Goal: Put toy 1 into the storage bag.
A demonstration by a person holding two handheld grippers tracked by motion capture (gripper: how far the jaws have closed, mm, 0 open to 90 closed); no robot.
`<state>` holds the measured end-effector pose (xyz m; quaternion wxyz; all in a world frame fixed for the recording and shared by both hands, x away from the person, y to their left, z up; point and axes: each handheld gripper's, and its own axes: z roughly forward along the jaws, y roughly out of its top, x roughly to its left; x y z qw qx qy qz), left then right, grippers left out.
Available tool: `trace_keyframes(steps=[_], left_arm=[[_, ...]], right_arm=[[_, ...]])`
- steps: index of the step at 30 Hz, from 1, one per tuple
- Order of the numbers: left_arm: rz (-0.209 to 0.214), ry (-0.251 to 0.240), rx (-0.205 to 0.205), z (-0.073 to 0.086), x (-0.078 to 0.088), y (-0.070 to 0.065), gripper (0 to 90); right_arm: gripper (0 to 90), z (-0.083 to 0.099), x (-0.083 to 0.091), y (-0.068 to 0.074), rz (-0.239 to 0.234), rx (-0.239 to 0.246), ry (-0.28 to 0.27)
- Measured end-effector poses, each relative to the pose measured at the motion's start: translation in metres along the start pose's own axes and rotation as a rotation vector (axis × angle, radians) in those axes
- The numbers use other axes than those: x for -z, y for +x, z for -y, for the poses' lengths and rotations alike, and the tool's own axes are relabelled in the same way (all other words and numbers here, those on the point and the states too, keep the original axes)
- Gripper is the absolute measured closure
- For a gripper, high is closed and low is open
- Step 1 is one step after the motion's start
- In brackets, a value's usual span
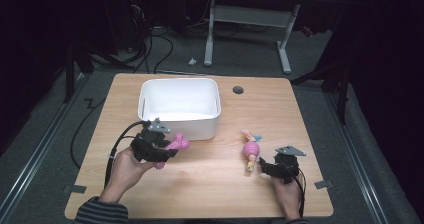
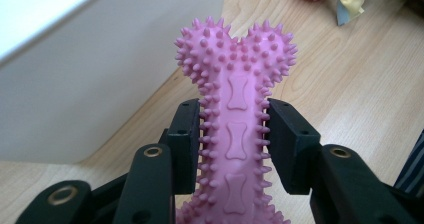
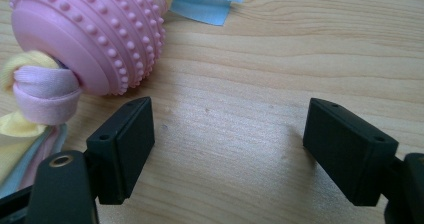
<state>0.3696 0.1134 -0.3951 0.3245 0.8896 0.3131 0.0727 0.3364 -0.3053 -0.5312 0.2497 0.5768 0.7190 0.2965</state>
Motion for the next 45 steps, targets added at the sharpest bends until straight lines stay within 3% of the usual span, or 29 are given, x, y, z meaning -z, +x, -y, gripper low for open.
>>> trace_keyframes(steps=[2,7,11,12,22,29,35,45], left_arm=[[-0.019,-0.014,-0.006,-0.007,0.006,0.000,58.8],[-0.021,-0.041,-0.013,-0.017,0.015,0.000,58.8],[-0.014,-0.055,-0.004,-0.026,0.020,0.004,58.8],[0.008,-0.067,0.010,-0.031,0.022,0.007,58.8],[-0.011,-0.065,0.002,-0.049,0.030,0.016,58.8],[-0.020,-0.071,0.009,-0.062,0.031,0.024,58.8],[-0.069,-0.067,-0.016,-0.073,0.029,0.031,58.8],[-0.076,-0.073,-0.006,-0.087,0.023,0.043,58.8]], right_arm=[[20.4,0.000,0.000,0.000,-0.005,0.005,0.001],[20.4,0.000,0.000,0.001,-0.013,0.014,0.001],[20.4,0.000,0.000,0.001,-0.014,0.014,0.001],[20.4,0.000,0.000,0.001,-0.014,0.014,0.001],[20.4,0.000,0.000,0.001,-0.014,0.016,0.002],[20.4,0.000,0.000,0.001,-0.014,0.017,0.003],[20.4,0.000,0.000,0.001,-0.014,0.016,0.003],[20.4,0.000,0.000,0.001,-0.014,0.016,0.003]])
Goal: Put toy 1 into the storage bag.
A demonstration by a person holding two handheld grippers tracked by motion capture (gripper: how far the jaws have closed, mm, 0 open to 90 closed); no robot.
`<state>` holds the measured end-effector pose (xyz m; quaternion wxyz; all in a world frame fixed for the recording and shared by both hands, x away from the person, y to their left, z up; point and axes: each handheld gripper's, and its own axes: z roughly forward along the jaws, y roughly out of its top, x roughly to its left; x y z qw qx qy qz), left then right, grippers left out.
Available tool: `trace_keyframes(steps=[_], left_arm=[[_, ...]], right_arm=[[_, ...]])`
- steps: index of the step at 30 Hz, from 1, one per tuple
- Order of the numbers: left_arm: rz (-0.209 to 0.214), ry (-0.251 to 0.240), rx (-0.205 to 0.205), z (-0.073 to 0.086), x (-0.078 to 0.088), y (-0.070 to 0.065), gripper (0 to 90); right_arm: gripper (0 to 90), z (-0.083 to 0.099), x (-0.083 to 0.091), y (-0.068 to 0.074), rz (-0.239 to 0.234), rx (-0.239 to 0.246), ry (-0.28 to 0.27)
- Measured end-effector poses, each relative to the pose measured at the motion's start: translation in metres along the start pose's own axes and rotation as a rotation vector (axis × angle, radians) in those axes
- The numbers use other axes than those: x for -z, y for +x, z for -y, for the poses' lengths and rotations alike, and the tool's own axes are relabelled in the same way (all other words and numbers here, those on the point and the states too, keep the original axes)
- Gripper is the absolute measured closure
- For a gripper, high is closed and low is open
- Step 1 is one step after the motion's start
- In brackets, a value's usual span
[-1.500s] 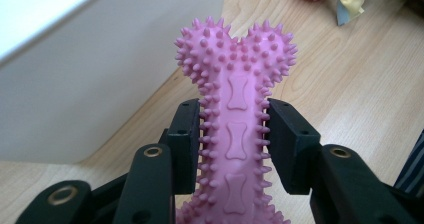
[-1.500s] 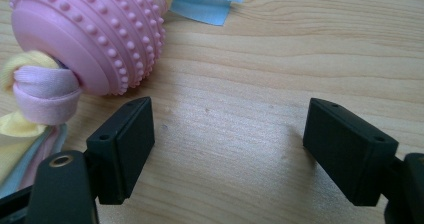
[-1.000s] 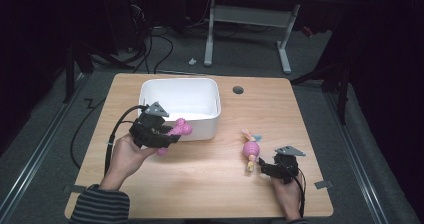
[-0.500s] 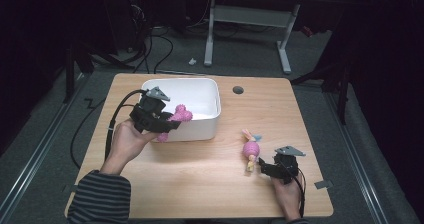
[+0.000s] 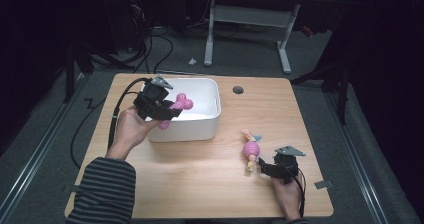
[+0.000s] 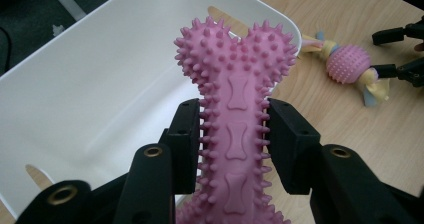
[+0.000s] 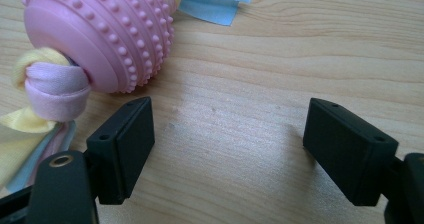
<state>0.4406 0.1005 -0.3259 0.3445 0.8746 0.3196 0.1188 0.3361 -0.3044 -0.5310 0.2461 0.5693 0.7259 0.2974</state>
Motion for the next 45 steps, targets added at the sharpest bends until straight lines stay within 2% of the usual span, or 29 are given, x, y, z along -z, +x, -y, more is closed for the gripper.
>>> trace_keyframes(steps=[11,21,27,29,36,45], left_arm=[[-0.035,0.000,-0.009,-0.012,-0.015,0.010,58.8],[-0.074,0.013,0.010,-0.013,-0.036,0.023,58.8],[-0.083,0.033,0.011,-0.011,-0.046,0.026,58.6],[-0.097,0.055,-0.011,-0.011,-0.051,0.025,58.5],[-0.093,0.061,-0.013,-0.010,-0.056,0.025,58.3],[-0.072,0.069,0.014,-0.007,-0.062,0.030,57.9]], right_arm=[[20.4,0.000,0.000,0.000,0.000,-0.001,0.000],[20.4,0.000,0.000,0.000,0.000,0.000,0.000],[20.4,0.000,0.000,0.000,0.000,0.000,0.000],[20.4,0.000,0.000,0.000,-0.001,0.000,-0.001],[20.4,0.000,0.000,0.000,-0.002,0.000,-0.001],[20.4,0.000,0.000,0.000,-0.003,-0.001,0.001]])
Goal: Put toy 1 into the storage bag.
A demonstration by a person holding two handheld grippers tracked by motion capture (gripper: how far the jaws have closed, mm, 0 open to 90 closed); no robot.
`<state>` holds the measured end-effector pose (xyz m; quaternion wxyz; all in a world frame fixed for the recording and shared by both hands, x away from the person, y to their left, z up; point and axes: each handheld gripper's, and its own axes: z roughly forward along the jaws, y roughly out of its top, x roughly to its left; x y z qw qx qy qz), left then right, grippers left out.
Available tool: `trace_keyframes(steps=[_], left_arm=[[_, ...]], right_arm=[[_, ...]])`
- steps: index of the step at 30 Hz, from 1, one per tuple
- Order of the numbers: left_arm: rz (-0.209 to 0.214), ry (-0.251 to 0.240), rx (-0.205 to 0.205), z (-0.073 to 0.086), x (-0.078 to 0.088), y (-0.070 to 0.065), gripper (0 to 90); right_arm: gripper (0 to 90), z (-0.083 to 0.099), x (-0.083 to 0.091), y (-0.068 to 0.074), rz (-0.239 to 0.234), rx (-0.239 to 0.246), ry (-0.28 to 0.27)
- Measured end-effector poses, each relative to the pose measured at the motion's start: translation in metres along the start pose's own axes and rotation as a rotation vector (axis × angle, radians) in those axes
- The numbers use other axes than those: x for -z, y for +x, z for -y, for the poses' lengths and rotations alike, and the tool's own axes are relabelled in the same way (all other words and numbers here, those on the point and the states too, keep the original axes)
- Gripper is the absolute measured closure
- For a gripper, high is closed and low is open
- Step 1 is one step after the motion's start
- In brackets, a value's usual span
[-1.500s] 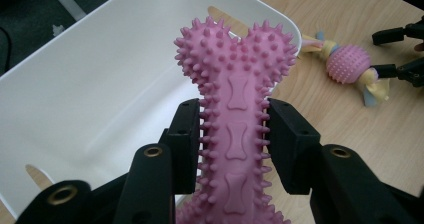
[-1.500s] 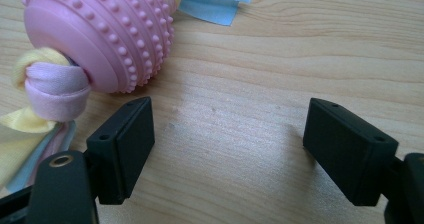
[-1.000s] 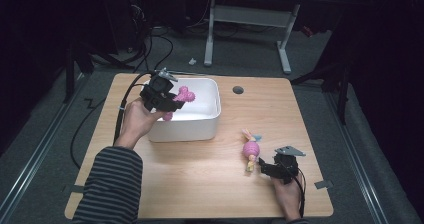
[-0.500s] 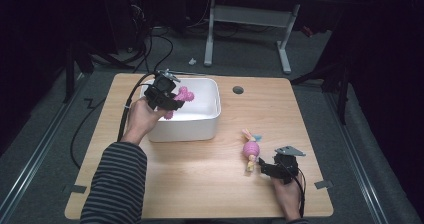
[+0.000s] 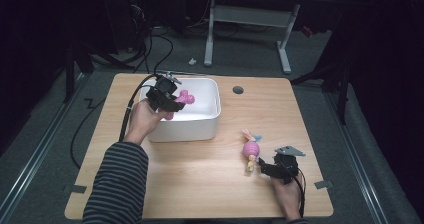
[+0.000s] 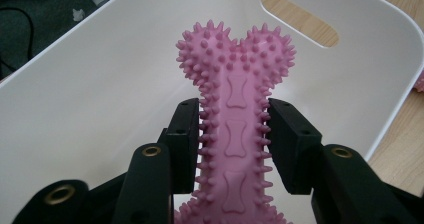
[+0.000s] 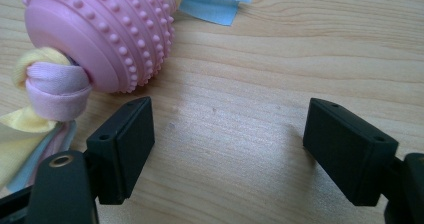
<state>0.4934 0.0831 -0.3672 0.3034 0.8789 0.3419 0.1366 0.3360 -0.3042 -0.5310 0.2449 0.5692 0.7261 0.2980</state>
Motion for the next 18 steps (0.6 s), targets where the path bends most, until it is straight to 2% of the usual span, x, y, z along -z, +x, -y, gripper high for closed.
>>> trace_keyframes(steps=[11,13,18], left_arm=[[0.007,0.032,0.011,0.0029,-0.0091,0.0009,56.0],[0.014,0.023,0.018,0.0038,-0.0083,0.0011,54.9],[0.002,-0.001,0.016,0.0050,0.0007,0.0000,51.8]], right_arm=[[20.4,0.0000,-0.0001,0.0000,0.000,0.000,-0.002],[20.4,0.0000,0.0000,-0.0001,0.002,0.000,0.000],[20.3,0.0001,-0.0001,0.0000,0.001,-0.001,-0.002]])
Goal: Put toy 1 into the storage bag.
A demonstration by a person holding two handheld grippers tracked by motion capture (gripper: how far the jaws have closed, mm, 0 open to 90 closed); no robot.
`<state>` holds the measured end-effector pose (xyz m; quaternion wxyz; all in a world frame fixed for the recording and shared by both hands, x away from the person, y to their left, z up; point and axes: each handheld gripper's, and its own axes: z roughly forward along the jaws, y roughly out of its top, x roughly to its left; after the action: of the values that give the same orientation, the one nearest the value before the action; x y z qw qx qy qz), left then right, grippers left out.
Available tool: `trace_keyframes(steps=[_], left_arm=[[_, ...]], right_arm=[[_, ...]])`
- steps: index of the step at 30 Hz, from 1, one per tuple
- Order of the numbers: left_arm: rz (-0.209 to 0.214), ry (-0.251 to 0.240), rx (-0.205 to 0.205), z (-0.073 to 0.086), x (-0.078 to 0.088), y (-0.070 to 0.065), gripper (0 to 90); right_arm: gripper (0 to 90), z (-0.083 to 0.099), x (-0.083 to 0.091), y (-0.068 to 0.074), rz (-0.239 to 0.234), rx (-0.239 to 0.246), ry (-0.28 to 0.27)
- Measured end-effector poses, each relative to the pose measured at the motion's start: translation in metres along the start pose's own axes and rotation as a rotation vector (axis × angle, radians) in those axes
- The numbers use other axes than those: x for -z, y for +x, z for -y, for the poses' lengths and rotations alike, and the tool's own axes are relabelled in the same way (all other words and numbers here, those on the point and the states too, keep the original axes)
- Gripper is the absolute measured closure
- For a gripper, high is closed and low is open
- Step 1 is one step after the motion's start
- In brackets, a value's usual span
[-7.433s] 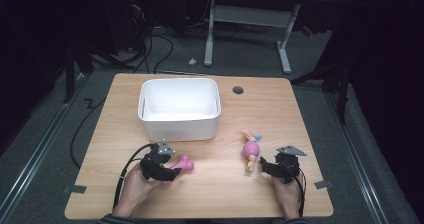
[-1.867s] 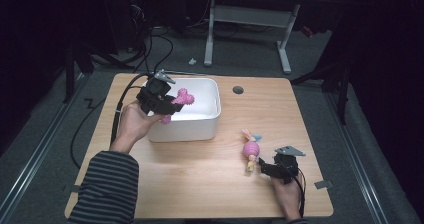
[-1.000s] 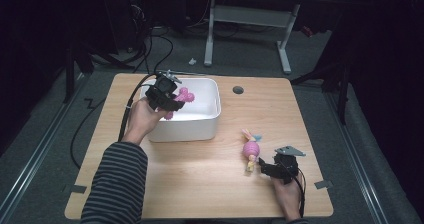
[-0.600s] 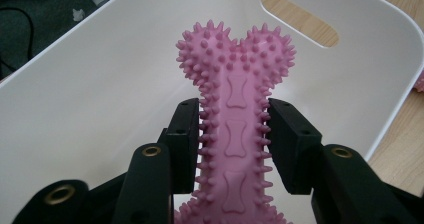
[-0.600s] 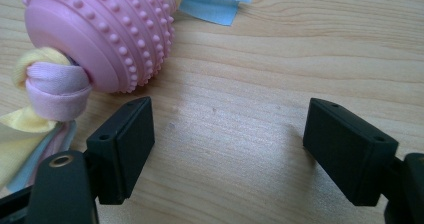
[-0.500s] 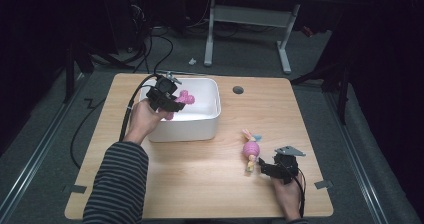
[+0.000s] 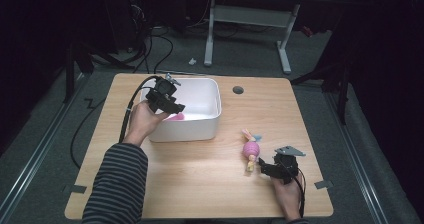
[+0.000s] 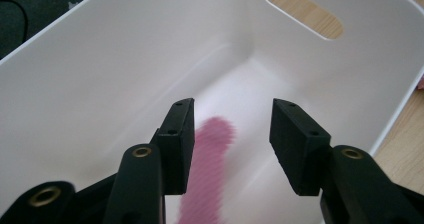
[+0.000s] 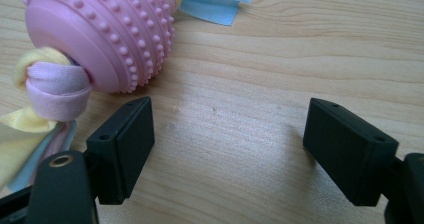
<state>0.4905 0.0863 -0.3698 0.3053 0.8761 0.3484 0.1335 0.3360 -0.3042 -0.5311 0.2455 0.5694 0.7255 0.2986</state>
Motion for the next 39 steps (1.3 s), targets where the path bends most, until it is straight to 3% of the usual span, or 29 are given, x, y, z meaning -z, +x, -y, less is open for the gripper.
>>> trace_keyframes(steps=[9,14,22,31,39], left_arm=[[-0.032,-0.082,0.032,0.008,0.030,0.001,41.6],[-0.048,-0.137,0.055,0.020,0.053,-0.001,39.4],[-0.057,-0.169,0.069,0.038,0.071,-0.002,38.8],[-0.091,-0.190,0.068,0.056,0.084,-0.007,38.1],[-0.094,-0.212,0.079,0.073,0.093,-0.010,37.9]], right_arm=[[20.3,0.000,0.000,0.000,0.000,0.000,0.000],[20.3,0.000,0.000,0.000,0.000,0.000,0.000],[20.4,0.000,0.000,0.000,0.000,0.000,0.000],[20.3,0.000,0.000,0.000,0.000,0.000,0.000],[20.3,0.000,0.000,0.000,0.000,-0.001,0.000]])
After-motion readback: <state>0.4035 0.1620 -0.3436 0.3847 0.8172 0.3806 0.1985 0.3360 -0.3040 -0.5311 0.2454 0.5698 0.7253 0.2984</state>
